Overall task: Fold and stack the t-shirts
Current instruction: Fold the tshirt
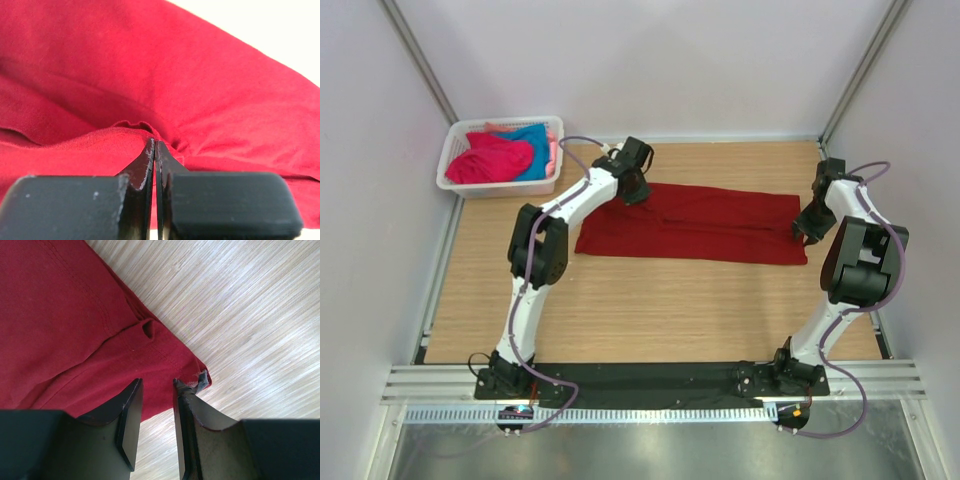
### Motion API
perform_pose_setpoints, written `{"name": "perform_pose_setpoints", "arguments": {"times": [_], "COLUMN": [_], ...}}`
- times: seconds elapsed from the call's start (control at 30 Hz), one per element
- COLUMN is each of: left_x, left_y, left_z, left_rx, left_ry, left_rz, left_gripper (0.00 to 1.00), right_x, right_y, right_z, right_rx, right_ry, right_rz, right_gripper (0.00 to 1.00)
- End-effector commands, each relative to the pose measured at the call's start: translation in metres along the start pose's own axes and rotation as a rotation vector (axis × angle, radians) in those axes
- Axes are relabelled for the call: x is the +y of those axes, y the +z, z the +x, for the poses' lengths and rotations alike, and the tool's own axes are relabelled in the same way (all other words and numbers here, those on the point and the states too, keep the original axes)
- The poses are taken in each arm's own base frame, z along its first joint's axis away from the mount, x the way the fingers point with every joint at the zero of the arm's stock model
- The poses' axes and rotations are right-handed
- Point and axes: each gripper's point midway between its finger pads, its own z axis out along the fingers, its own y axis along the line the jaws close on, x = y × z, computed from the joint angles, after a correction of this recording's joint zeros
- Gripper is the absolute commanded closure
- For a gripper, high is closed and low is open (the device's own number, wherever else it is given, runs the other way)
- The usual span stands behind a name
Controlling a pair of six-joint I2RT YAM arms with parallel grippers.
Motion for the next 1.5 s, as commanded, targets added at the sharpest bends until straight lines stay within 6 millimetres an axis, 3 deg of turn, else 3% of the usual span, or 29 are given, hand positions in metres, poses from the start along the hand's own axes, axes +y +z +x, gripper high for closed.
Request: {"name": "perform_pose_setpoints", "arguments": {"times": [0.0,0.2,0.3,0.33,0.4,0.5,0.53,0.6,0.63,0.7,0.73,0.77,0.83,0.97,1.07,1.1,1.2,1.27,1.37,1.47], "left_x": [-0.020,-0.041,-0.045,-0.042,-0.039,-0.019,-0.004,0.018,0.031,0.073,0.077,0.105,0.116,0.146,0.159,0.156,0.170,0.176,0.193,0.195], "left_y": [-0.004,-0.005,-0.010,-0.013,-0.022,-0.041,-0.056,-0.070,-0.087,-0.086,-0.099,-0.088,-0.084,-0.059,-0.042,-0.041,-0.029,-0.029,-0.025,-0.016], "left_z": [-0.016,-0.010,-0.016,-0.017,-0.026,-0.037,-0.038,-0.035,-0.032,-0.006,-0.009,0.016,0.024,0.042,0.036,0.022,0.013,-0.003,-0.016,-0.026], "left_rx": [-0.037,-0.005,-0.021,-0.019,-0.040,-0.074,-0.078,-0.057,-0.051,0.008,-0.018,0.050,0.064,0.136,0.138,0.104,0.117,0.088,0.062,0.051], "left_ry": [0.053,0.078,0.123,0.156,0.184,0.223,0.220,0.215,0.212,0.203,0.182,0.169,0.109,0.077,0.090,0.093,0.100,0.118,0.158,0.151], "left_rz": [0.078,0.199,0.220,0.211,0.197,0.114,0.061,0.011,-0.015,-0.105,-0.084,-0.125,-0.117,-0.195,-0.269,-0.283,-0.354,-0.403,-0.512,-0.516], "left_gripper": [1.00,0.91,0.88,0.85,0.70,0.64,0.62,0.60,0.59,0.57,0.56,0.55,0.55,0.55,0.54,0.54,0.54,0.53,0.52,0.52], "right_x": [0.004,0.003,0.003,0.003,0.004,0.007,0.009,0.014,0.016,0.026,0.031,0.037,0.052,0.055,0.037,0.033,0.016,0.008,0.000,-0.016], "right_y": [-0.015,-0.022,-0.027,-0.029,-0.034,-0.040,-0.041,-0.043,-0.044,-0.046,-0.047,-0.046,-0.048,-0.032,-0.017,-0.013,-0.001,0.004,0.013,0.017], "right_z": [-0.014,-0.015,-0.016,-0.016,-0.016,-0.014,-0.014,-0.008,-0.006,-0.001,-0.001,-0.001,0.001,0.008,0.004,0.004,0.009,0.014,0.033,0.053], "right_rx": [-0.045,-0.056,-0.065,-0.066,-0.068,-0.063,-0.060,-0.028,-0.018,0.000,-0.001,0.002,0.004,0.038,0.024,0.029,0.033,0.026,0.059,0.079], "right_ry": [-0.004,-0.004,0.003,0.004,0.005,0.009,0.005,0.000,-0.008,-0.052,-0.066,-0.085,-0.119,-0.135,-0.118,-0.111,-0.085,-0.062,-0.024,0.021], "right_rz": [-0.019,-0.023,-0.033,-0.035,-0.049,-0.073,-0.084,-0.104,-0.103,-0.117,-0.118,-0.118,-0.129,-0.067,0.010,0.021,0.064,0.094,0.112,0.154], "right_gripper": [0.63,0.63,0.63,0.63,0.62,0.62,0.62,0.62,0.61,0.61,0.61,0.60,0.60,0.60,0.60,0.60,0.61,0.61,0.62,0.62]}}
